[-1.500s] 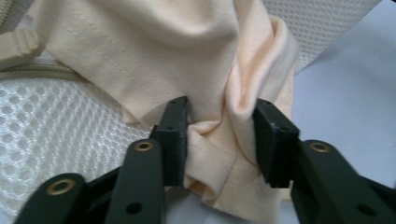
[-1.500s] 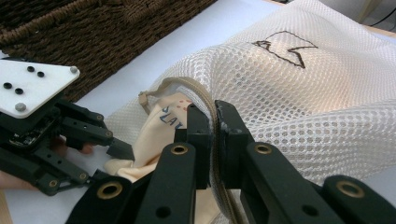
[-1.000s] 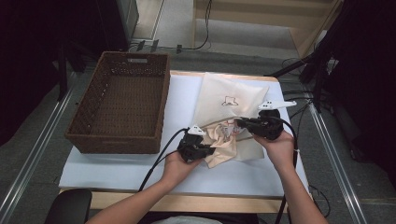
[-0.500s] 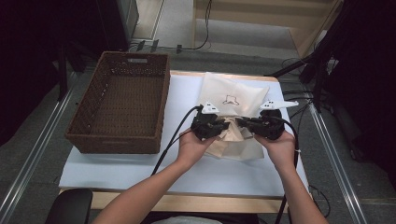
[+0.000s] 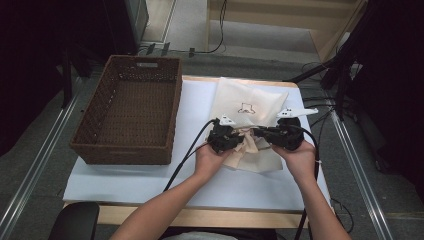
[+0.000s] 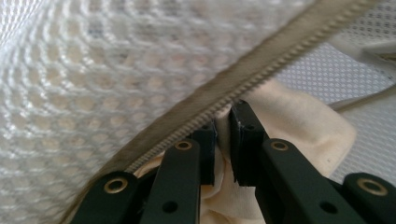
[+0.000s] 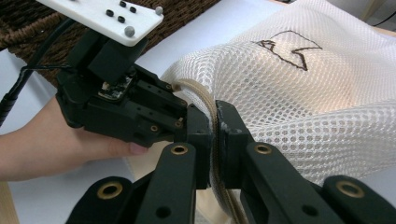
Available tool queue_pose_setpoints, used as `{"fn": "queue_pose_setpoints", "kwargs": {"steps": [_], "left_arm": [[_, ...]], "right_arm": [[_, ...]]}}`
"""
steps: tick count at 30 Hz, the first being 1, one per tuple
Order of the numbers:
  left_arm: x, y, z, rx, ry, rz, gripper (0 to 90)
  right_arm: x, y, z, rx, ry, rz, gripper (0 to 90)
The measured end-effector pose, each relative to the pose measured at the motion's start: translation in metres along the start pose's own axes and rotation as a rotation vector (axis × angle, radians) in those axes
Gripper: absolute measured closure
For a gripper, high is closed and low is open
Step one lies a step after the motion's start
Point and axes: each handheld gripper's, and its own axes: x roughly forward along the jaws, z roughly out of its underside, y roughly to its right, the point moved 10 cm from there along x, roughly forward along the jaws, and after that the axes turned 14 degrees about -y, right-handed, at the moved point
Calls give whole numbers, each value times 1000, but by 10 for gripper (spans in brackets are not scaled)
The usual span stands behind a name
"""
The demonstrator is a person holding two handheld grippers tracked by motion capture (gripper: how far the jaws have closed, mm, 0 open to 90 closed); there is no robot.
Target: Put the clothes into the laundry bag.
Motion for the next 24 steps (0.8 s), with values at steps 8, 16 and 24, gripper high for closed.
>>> {"fn": "queue_pose_setpoints", "kwargs": {"steps": [8,16,24], "left_arm": [[-14,-6,-20,-32,63,-24,832],[3,-13,-15,-51,34,-30,830],[14,-15,-13,-45,-4,-39,825]], "right_arm": [[-1,-1,0,-6,-1,-6,872],[1,-1,1,-14,-13,-9,873],[3,-3,2,-14,-25,-9,872]]}}
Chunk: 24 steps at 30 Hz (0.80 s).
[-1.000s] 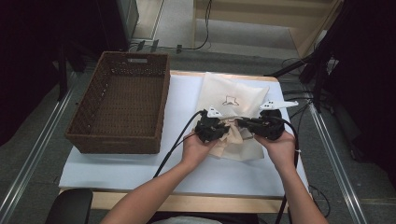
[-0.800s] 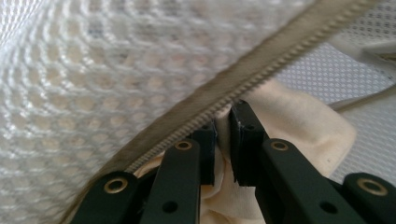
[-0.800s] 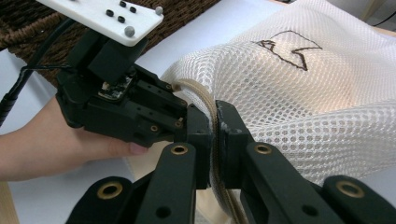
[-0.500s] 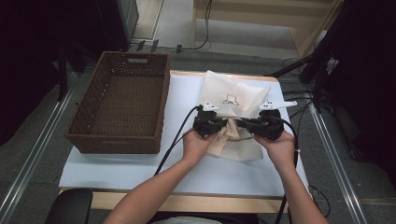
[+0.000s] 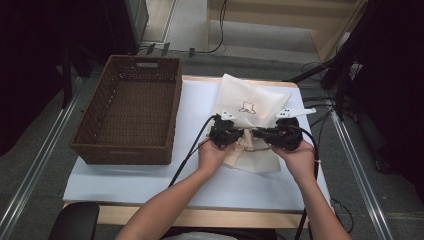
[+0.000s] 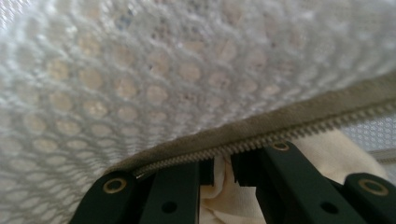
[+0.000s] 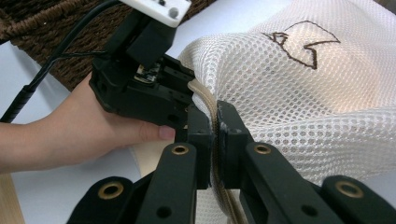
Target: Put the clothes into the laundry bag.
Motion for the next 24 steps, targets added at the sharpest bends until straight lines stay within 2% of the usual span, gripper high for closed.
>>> {"fn": "queue_pose_setpoints", "kwargs": {"steps": [6,9,12,14,16,19,21,24], "left_arm": [[3,0,-1,15,-34,-23,823],[5,0,-2,-4,-39,-21,823],[8,1,0,-49,-69,38,815],[7,1,0,-40,-72,44,799],[2,3,0,-27,-74,45,749],[-7,9,-1,-19,-66,80,657],[-14,14,1,1,-75,96,569],[-26,18,4,39,-66,92,493]], "right_arm": [[1,0,0,-2,-1,-1,872],[1,-1,0,-4,-2,-2,872],[3,0,2,-1,-16,-6,870],[5,1,3,-7,-24,-3,871],[4,1,3,-4,-24,-3,871],[3,2,3,-6,-18,-1,872],[2,3,4,0,-17,-2,872],[1,4,3,2,-13,-2,872]]}}
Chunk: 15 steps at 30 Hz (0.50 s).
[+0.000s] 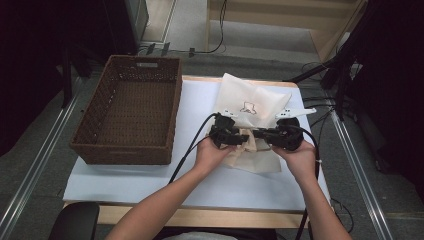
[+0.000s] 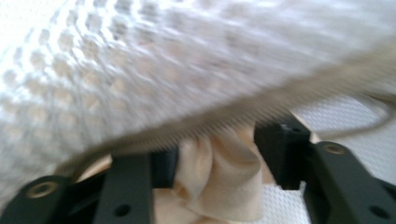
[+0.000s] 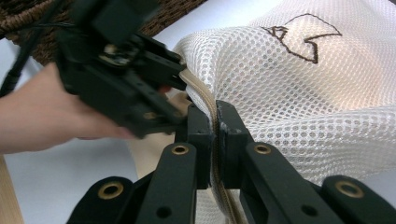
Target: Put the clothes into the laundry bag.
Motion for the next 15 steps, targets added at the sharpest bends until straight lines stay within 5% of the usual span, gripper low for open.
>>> {"fn": "queue_pose_setpoints", "kwargs": {"steps": [9,15], "left_arm": [[-30,12,18,72,1,-33,343],[-48,9,36,59,-3,-36,312]], "right_arm": [[0,-2,0,-3,-3,-1,872],[0,-1,0,-4,1,2,872]]}}
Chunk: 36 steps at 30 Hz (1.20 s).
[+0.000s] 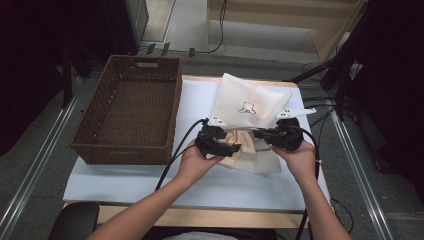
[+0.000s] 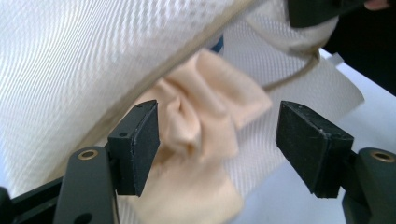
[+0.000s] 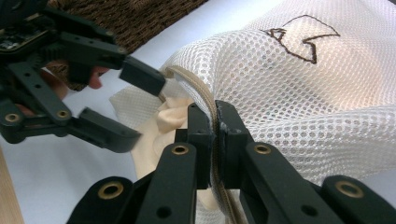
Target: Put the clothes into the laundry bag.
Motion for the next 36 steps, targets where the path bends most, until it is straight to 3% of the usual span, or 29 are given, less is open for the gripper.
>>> {"fn": "queue_pose_setpoints", "kwargs": {"steps": [6,10,13,19,23,31,34,36], "left_arm": [[7,-10,26,-36,-31,13,311],[17,-19,39,-56,-70,-27,298],[22,-24,49,-78,-88,-25,303],[30,-24,56,-65,-84,-43,326],[31,-21,57,-37,-79,-53,410],[32,-16,59,6,-100,-31,798],[32,-12,52,7,-106,0,854],[31,-8,39,3,-67,12,862]], "right_arm": [[1,-1,0,-3,-2,0,872],[1,-1,0,-1,-3,-2,872],[0,0,0,-1,0,1,872],[0,0,0,-2,-1,1,872],[0,0,0,-2,-1,2,872],[1,-1,0,-2,-3,1,872],[1,-1,0,-5,-5,2,872],[1,0,0,-2,-5,2,872]]}}
